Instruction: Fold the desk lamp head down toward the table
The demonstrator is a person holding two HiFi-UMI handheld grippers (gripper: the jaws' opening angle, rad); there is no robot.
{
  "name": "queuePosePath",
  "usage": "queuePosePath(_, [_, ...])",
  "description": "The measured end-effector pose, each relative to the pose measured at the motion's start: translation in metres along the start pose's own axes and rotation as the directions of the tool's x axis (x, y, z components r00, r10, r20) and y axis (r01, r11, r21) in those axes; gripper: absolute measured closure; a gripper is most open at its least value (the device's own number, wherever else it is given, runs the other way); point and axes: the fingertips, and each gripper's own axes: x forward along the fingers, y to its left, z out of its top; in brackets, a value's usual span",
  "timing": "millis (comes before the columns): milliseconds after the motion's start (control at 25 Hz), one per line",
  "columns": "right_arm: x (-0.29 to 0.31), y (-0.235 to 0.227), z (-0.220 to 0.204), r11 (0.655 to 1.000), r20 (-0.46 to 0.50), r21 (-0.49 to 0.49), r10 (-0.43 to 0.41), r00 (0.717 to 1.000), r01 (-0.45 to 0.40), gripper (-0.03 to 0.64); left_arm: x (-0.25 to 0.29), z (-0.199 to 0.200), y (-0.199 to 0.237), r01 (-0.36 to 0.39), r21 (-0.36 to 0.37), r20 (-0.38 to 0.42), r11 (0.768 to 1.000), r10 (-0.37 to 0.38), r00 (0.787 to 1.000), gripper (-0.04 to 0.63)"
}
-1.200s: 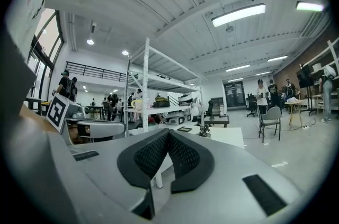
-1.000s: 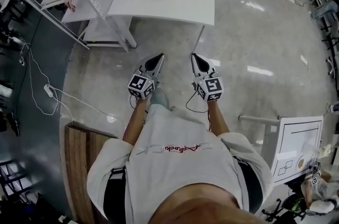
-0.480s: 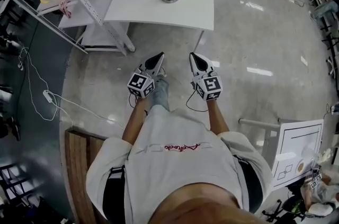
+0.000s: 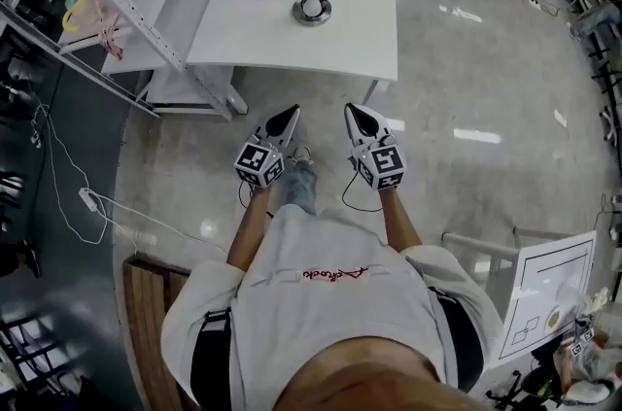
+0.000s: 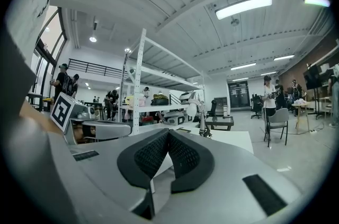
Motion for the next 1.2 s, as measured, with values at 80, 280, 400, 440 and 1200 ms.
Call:
queuePosePath(80, [0.018, -0.011, -0.002, 1.000, -0.006, 0.002, -0.005, 1.000, 0.005, 0.595, 0.016, -0.001, 0.016, 0.005, -0.005, -0.002, 1.000, -0.005, 1.000, 0.571])
queuePosePath(280, [0.067, -0.036, -0.003, 1.000, -0.028, 0.008, -0.016, 0.999, 0.016, 0.595, 0.052, -0.001, 0.059, 0.018, -0.030, -0.019, 0.999, -0.019, 1.000, 0.571])
queuePosePath(400, [0.094, -0.050, 0.003, 1.000, -0.027, 0.009, -0.022, 0.999, 0.022, 0.595, 0.074, 0.006, 0.085, 0.023, -0.034, -0.019, 0.999, -0.023, 1.000, 0.571])
queuePosePath(440, [0.102, -0.056, 0.005, 1.000, -0.026, 0.009, -0.027, 0.999, 0.027, 0.595, 0.081, 0.010, 0.092, 0.027, -0.030, -0.019, 0.999, -0.028, 0.999, 0.571])
queuePosePath(1200, [0.228, -0.157, 0.054, 0.989, 0.020, -0.019, -0.144, 0.989, 0.144, 0.595, 0.185, 0.049, 0.214, 0.078, -0.021, -0.017, 0.997, -0.078, 0.997, 0.571])
